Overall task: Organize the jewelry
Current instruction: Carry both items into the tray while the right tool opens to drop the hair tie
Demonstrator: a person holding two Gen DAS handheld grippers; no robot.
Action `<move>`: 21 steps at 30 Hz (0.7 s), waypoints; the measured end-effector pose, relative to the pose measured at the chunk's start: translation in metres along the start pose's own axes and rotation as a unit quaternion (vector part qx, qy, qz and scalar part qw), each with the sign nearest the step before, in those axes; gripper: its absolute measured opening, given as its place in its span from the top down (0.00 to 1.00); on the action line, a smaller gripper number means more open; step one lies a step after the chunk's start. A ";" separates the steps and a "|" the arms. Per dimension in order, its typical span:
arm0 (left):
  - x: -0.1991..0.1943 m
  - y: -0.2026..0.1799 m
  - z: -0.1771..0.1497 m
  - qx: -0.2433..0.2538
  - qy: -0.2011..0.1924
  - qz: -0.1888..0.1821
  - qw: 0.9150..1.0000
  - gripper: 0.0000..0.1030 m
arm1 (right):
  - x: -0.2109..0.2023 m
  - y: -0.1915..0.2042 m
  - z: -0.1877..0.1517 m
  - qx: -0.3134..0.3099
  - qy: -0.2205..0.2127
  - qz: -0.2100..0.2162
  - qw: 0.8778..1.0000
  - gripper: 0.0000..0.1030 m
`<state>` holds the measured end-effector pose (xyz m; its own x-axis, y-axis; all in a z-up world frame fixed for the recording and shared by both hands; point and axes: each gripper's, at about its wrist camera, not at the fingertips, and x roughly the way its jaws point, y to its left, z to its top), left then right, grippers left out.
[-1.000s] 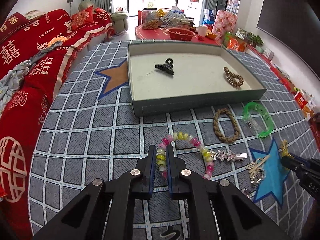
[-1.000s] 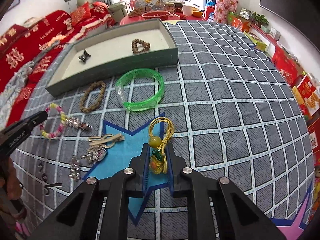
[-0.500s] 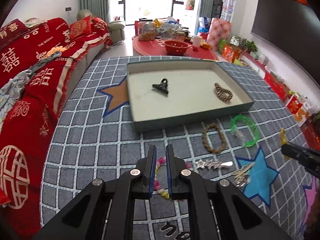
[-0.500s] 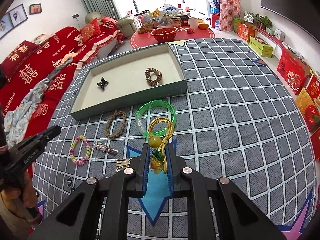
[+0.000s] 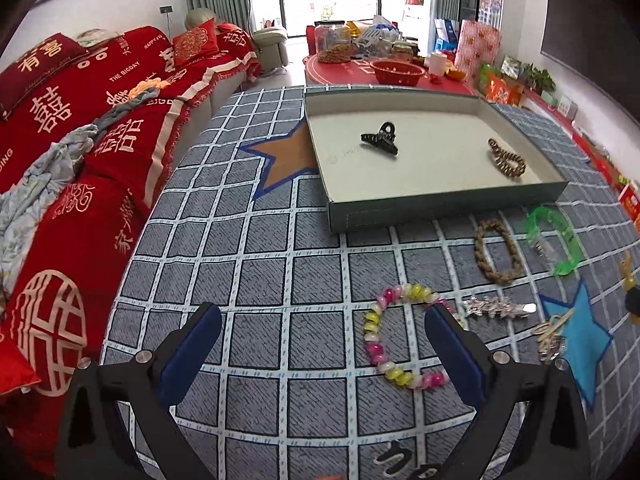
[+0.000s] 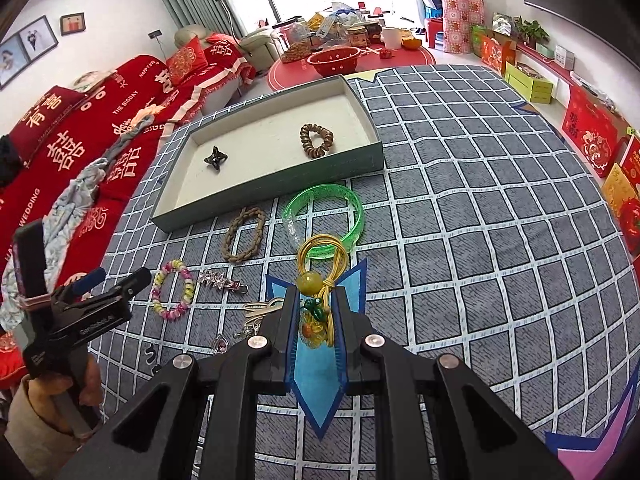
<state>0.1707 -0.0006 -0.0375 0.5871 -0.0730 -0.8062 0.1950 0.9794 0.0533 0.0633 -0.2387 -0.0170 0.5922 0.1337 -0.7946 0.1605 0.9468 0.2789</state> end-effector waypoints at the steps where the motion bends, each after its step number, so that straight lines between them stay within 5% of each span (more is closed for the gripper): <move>1: 0.007 0.000 0.000 0.002 0.013 -0.006 1.000 0.00 | 0.000 0.000 0.000 0.002 0.000 0.001 1.000 0.83; 3: 0.018 -0.002 -0.001 0.003 0.037 -0.018 0.999 0.03 | 0.000 0.001 -0.002 0.002 0.001 0.002 1.000 0.83; 6: 0.022 -0.005 -0.002 0.008 0.049 -0.042 0.998 0.26 | 0.000 0.001 -0.002 0.002 0.001 0.002 1.000 0.83; 8: 0.018 -0.013 -0.001 0.034 0.040 -0.053 0.997 0.75 | 0.000 0.001 -0.002 0.000 -0.001 0.001 1.000 0.83; 21: -0.027 -0.011 0.033 0.001 -0.022 -0.131 0.991 0.79 | 0.000 0.010 0.039 -0.009 -0.015 0.021 1.000 0.83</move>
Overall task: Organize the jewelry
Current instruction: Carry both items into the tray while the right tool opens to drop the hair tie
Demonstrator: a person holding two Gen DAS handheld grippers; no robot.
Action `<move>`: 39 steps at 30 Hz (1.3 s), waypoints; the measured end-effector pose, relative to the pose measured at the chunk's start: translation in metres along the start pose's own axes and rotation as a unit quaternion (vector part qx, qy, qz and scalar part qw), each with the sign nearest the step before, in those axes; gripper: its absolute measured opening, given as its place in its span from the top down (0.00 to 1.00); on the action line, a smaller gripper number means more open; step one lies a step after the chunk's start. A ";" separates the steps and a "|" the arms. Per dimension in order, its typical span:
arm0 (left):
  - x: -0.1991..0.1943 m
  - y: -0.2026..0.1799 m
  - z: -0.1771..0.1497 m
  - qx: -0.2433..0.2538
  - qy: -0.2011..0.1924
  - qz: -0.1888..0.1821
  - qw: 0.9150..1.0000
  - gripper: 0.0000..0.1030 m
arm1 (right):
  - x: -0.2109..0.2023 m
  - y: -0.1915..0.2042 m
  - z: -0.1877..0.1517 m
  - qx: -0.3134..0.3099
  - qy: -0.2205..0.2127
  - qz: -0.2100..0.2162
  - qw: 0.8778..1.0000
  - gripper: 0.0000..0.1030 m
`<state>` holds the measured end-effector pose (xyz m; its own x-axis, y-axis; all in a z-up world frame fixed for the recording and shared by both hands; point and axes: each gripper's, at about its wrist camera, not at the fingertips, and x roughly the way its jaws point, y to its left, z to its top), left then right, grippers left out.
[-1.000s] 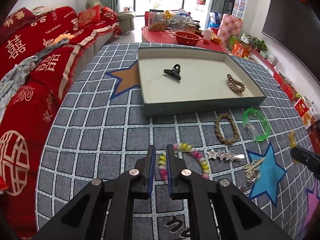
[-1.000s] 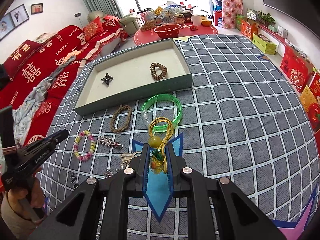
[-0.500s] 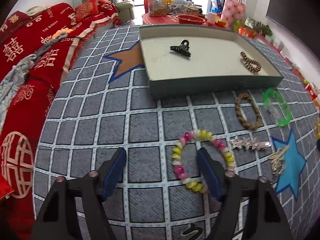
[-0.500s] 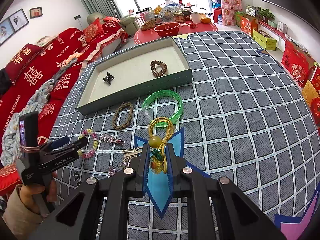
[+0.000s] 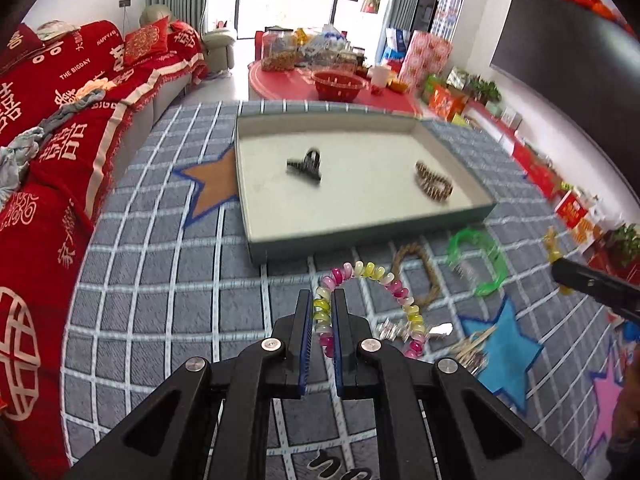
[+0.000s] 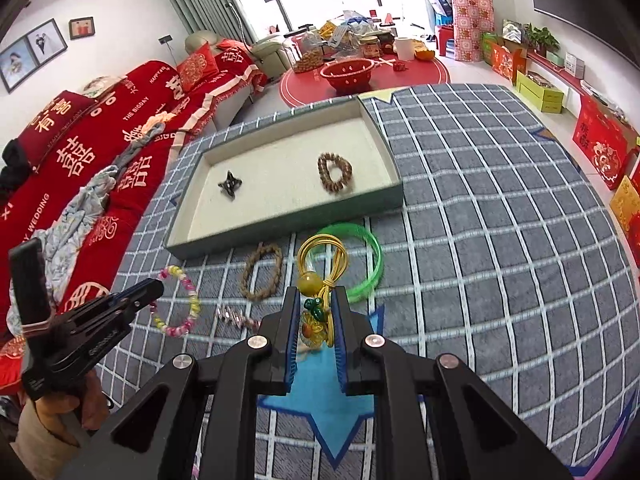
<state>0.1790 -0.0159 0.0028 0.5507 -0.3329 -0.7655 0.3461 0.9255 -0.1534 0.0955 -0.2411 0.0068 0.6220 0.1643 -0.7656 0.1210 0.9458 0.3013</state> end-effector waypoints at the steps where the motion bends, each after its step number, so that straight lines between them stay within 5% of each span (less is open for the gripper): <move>1: -0.004 0.000 0.006 0.000 -0.007 -0.003 1.000 0.79 | 0.001 0.001 0.007 -0.002 -0.004 0.002 1.000 0.83; 8: 0.002 -0.005 0.059 0.012 -0.045 0.014 0.999 0.79 | 0.021 0.013 0.056 -0.008 -0.010 0.030 0.999 0.83; 15: 0.050 0.006 0.086 -0.001 -0.031 0.039 0.999 0.79 | 0.076 0.034 0.090 -0.040 0.009 0.032 0.999 0.83; 27: 0.118 0.010 0.083 0.005 0.015 0.075 0.997 0.79 | 0.162 0.028 0.100 -0.040 0.067 0.017 0.997 0.83; 39: 0.133 -0.011 0.079 0.071 0.019 0.128 0.989 0.79 | 0.168 0.007 0.103 -0.023 0.057 -0.016 0.998 0.82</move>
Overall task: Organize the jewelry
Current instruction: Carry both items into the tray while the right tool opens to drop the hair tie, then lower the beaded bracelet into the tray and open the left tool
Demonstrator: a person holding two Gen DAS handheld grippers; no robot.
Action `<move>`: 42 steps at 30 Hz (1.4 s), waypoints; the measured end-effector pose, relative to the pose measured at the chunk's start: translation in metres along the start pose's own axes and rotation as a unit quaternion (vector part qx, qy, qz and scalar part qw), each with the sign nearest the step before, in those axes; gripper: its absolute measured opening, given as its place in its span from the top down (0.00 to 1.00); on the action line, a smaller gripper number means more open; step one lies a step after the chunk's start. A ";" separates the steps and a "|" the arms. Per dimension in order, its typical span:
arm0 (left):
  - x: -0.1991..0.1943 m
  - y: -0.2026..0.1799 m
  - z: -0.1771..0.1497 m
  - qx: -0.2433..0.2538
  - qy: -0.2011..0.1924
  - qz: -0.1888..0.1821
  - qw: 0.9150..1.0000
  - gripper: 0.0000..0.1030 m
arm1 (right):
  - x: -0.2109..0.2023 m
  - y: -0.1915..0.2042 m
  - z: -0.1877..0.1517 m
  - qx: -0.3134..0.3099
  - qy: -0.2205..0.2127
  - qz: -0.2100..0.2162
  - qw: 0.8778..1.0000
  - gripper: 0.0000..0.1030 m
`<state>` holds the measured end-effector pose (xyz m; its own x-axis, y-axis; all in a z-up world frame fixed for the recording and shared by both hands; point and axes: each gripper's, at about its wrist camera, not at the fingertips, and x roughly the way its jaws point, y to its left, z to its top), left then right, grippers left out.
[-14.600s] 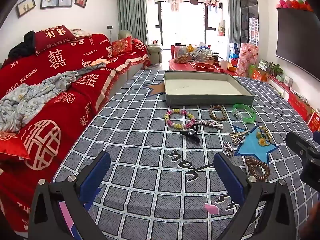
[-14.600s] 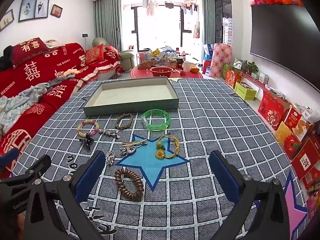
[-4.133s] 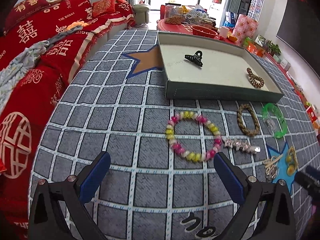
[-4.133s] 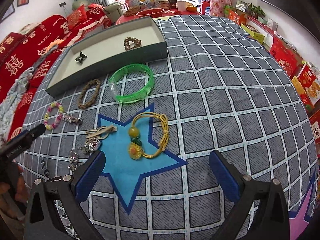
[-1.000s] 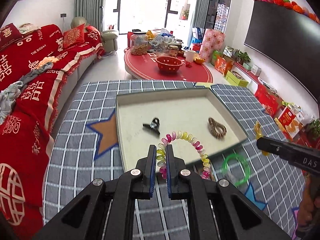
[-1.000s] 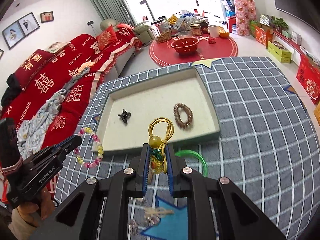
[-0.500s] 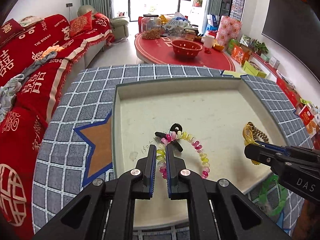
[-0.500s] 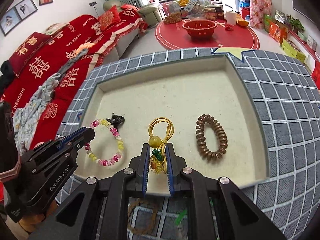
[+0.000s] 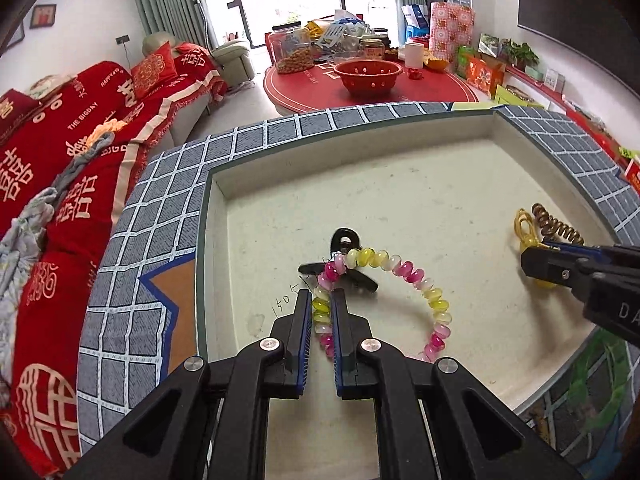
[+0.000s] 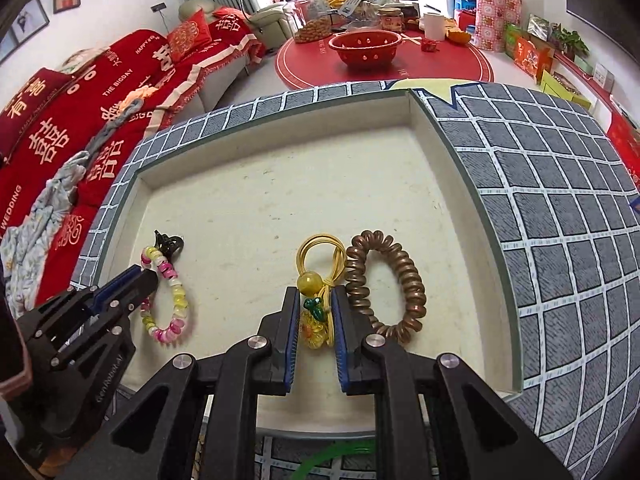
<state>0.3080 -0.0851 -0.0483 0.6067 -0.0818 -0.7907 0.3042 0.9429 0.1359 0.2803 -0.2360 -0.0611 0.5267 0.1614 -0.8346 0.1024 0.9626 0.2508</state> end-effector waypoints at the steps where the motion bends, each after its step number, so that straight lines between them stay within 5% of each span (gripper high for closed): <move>1: -0.002 -0.001 0.000 0.002 -0.003 0.004 1.000 0.79 | 0.000 0.000 0.000 0.001 0.000 0.002 1.000 0.81; 6: -0.013 0.002 0.001 -0.005 -0.015 0.008 1.000 0.79 | -0.005 0.001 0.001 0.008 -0.003 0.023 1.000 0.48; 14: -0.028 0.006 0.006 -0.016 -0.031 0.004 0.999 0.78 | -0.036 -0.002 0.003 0.035 -0.040 0.056 0.997 0.38; 21: -0.012 -0.004 0.007 -0.003 -0.001 0.004 1.000 0.78 | -0.062 -0.008 -0.007 0.054 -0.054 0.062 0.995 0.38; 38: -0.026 -0.003 0.017 -0.011 -0.021 0.012 1.000 0.77 | -0.097 -0.027 -0.033 0.074 -0.073 0.070 0.992 0.38; 39: -0.028 -0.002 0.018 -0.014 -0.023 0.010 1.000 0.69 | -0.098 -0.029 -0.034 0.076 -0.073 0.071 0.992 0.38; 40: -0.031 -0.001 0.019 -0.017 -0.025 0.009 0.999 0.10 | -0.100 -0.030 -0.035 0.078 -0.074 0.071 0.992 0.38; 42: -0.039 0.002 0.019 -0.027 -0.056 0.026 0.998 0.00 | -0.102 -0.032 -0.038 0.081 -0.076 0.070 0.991 0.37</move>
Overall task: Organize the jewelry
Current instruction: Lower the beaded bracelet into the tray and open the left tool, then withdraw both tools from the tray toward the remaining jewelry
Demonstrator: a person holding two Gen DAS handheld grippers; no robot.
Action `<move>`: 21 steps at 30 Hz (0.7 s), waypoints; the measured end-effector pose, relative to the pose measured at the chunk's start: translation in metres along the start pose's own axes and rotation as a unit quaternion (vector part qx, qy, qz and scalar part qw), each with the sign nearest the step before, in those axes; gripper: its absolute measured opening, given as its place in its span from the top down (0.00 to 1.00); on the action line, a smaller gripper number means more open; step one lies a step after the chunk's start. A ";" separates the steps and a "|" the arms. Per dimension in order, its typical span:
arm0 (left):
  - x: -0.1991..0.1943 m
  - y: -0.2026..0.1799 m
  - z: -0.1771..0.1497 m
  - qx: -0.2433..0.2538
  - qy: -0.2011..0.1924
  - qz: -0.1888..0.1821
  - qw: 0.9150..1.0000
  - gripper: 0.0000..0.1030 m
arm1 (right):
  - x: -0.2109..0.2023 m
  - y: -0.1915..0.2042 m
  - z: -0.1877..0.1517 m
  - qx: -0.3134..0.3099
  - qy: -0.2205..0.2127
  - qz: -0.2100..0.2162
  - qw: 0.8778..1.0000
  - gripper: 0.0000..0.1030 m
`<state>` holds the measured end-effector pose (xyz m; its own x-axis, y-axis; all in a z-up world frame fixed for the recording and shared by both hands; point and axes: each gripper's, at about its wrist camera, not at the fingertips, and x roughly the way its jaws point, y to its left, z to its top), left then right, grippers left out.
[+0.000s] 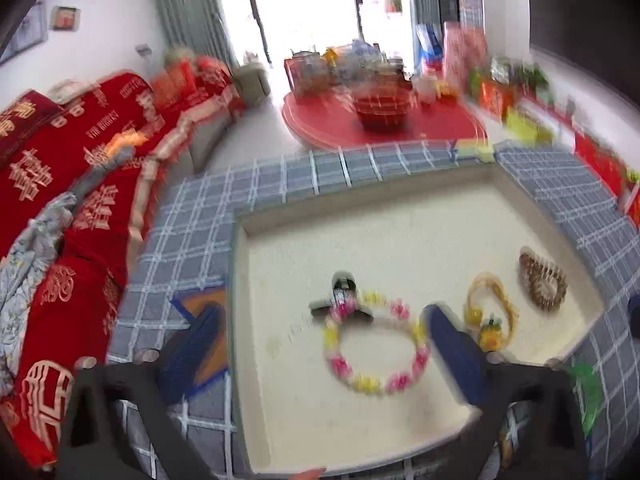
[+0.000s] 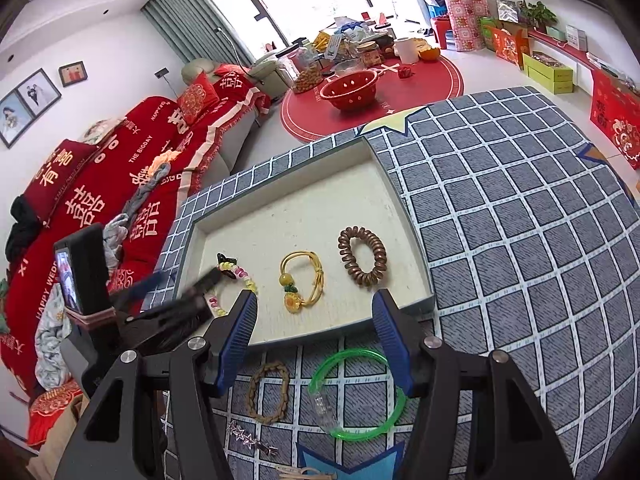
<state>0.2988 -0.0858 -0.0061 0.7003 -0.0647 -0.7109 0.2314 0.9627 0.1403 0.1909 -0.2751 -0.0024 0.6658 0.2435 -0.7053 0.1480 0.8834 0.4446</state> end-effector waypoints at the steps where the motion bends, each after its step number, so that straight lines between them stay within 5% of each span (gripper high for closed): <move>1: -0.002 0.000 0.001 0.006 -0.007 0.002 1.000 0.00 | -0.001 -0.001 -0.001 0.001 -0.001 0.000 1.000 0.35; 3: -0.002 0.002 0.000 0.010 -0.010 0.004 1.000 0.00 | -0.003 -0.003 -0.002 0.003 -0.001 -0.001 1.000 0.25; 11: -0.033 0.020 -0.030 -0.002 -0.015 0.000 1.000 0.00 | -0.019 -0.006 -0.016 -0.002 -0.006 0.000 1.000 0.20; 14: -0.048 0.020 -0.049 0.005 -0.006 -0.030 1.000 0.00 | -0.027 -0.004 -0.024 -0.011 -0.013 -0.005 1.000 0.00; 17: -0.060 0.020 -0.070 0.006 0.000 -0.045 0.999 0.00 | -0.038 -0.004 -0.033 -0.019 -0.026 -0.008 0.999 0.00; 21: -0.070 0.017 -0.097 -0.004 0.017 -0.060 0.998 0.00 | -0.040 -0.003 -0.046 -0.035 0.011 -0.020 0.999 0.00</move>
<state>0.1884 -0.0398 -0.0205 0.6447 -0.1699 -0.7453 0.3067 0.9505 0.0487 0.1301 -0.2686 -0.0009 0.6444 0.2158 -0.7336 0.1219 0.9181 0.3771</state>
